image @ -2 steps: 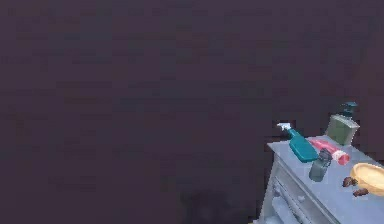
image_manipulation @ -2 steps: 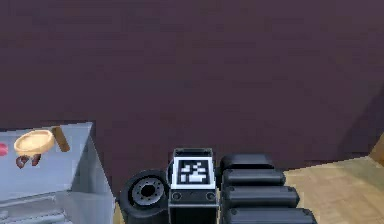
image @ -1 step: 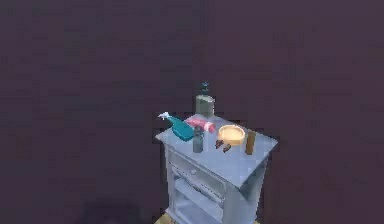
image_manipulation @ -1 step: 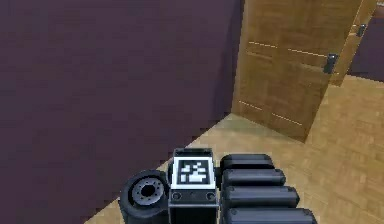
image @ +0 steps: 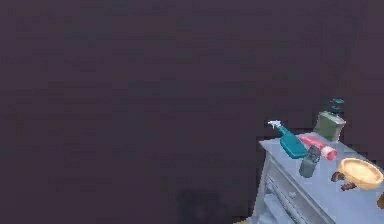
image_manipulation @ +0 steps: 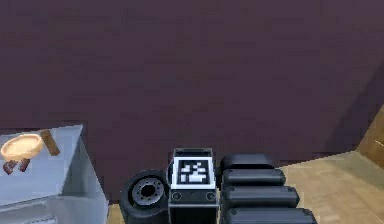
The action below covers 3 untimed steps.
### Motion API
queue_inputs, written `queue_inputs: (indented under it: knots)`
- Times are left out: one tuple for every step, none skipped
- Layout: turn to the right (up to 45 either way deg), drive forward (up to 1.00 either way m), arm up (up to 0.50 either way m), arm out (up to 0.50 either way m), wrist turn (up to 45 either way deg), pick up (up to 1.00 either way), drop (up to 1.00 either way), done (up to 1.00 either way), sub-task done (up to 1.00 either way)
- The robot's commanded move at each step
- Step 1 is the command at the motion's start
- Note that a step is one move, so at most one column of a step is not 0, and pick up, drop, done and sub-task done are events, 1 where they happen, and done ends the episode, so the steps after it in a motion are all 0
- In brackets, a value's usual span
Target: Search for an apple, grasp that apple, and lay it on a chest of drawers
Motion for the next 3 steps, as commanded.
queue_inputs:
  knots:
    - [27.0,0.0,0.0,0.0,0.0,0.0,0.0,0.0,0.0]
    - [-15.0,0.0,0.0,0.0,0.0,0.0,0.0,0.0,0.0]
    - [-3.0,0.0,0.0,0.0,0.0,0.0,0.0,0.0,0.0]
